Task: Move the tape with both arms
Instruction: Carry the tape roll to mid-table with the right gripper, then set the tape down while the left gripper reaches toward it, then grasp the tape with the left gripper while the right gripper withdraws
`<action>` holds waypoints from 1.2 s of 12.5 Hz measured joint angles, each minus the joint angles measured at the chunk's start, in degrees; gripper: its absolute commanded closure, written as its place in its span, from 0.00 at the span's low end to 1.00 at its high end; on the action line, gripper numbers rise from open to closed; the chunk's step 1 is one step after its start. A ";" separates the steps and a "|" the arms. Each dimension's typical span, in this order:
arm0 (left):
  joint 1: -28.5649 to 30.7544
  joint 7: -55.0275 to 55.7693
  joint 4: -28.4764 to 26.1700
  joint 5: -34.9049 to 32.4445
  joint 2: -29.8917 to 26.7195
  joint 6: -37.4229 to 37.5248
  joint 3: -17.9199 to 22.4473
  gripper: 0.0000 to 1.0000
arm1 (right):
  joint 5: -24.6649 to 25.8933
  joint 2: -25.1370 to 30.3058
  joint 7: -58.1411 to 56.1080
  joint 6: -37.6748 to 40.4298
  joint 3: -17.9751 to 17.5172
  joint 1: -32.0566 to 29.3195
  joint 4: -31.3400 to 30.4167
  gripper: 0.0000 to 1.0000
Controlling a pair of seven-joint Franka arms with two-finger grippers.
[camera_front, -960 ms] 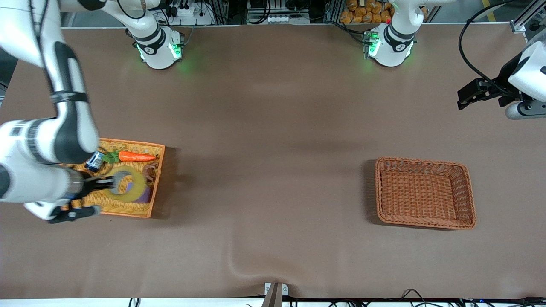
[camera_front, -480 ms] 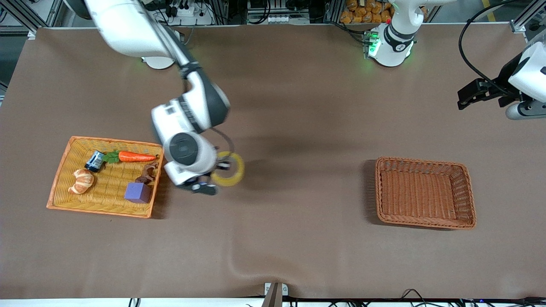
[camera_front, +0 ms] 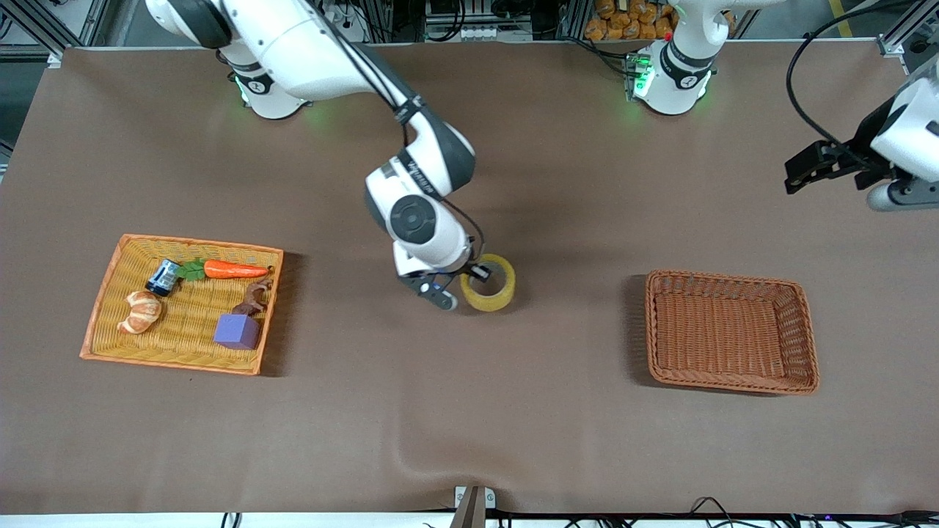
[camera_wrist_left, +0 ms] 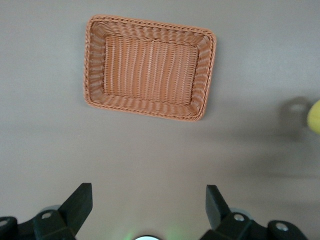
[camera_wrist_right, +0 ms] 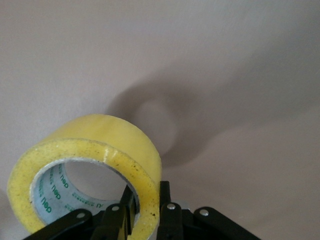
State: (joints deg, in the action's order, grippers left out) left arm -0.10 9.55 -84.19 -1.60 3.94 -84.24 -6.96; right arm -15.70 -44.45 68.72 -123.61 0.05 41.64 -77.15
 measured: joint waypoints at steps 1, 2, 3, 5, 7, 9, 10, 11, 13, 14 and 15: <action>-1.01 1.90 -0.45 0.79 1.83 -1.60 -0.29 0.00 | 0.48 -0.17 0.56 -0.22 0.31 0.52 0.01 0.00; -3.00 4.81 -0.68 1.00 4.20 -3.84 -0.52 0.00 | 1.57 -0.09 0.57 0.34 0.80 0.38 0.20 0.00; -5.62 8.07 -0.70 1.02 6.65 -6.44 -0.78 0.00 | 3.19 0.07 0.45 2.05 1.47 -0.16 0.55 0.00; -11.39 14.01 -0.66 1.10 10.69 -11.11 -1.17 0.00 | 6.22 1.09 -4.54 8.00 2.57 -3.18 1.39 0.00; -16.58 19.47 -0.69 1.27 14.11 -16.57 -1.44 0.00 | 6.96 3.36 -17.03 15.33 3.14 -8.73 1.82 0.00; -22.34 26.90 -0.69 1.31 18.47 -22.23 -1.55 0.00 | 7.52 6.31 -27.98 17.71 3.86 -14.84 0.94 0.00; -24.35 30.10 -0.71 1.67 20.96 -25.45 -1.70 0.00 | 7.81 8.03 -33.77 18.11 4.03 -17.71 -0.40 0.00; -25.91 31.92 -0.74 2.55 23.68 -28.41 -1.91 0.00 | 8.71 9.81 -39.15 18.08 4.17 -20.14 -2.10 0.00; -28.93 35.46 -0.79 3.19 29.08 -31.67 -1.96 0.00 | 12.86 13.62 -50.49 17.36 4.43 -25.06 -5.02 0.00; -30.01 37.72 -0.80 3.19 31.49 -32.81 -1.95 0.00 | 13.68 15.80 -55.85 16.78 4.52 -27.94 -6.55 0.00; -30.93 39.20 -0.78 3.19 33.64 -34.29 -1.97 0.00 | 13.90 18.11 -60.44 15.44 4.56 -31.05 -8.44 0.00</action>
State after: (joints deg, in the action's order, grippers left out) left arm -31.04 48.75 -84.97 1.59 37.57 -118.53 -8.92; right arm -1.80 -26.34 8.28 -108.17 4.61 10.59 -85.59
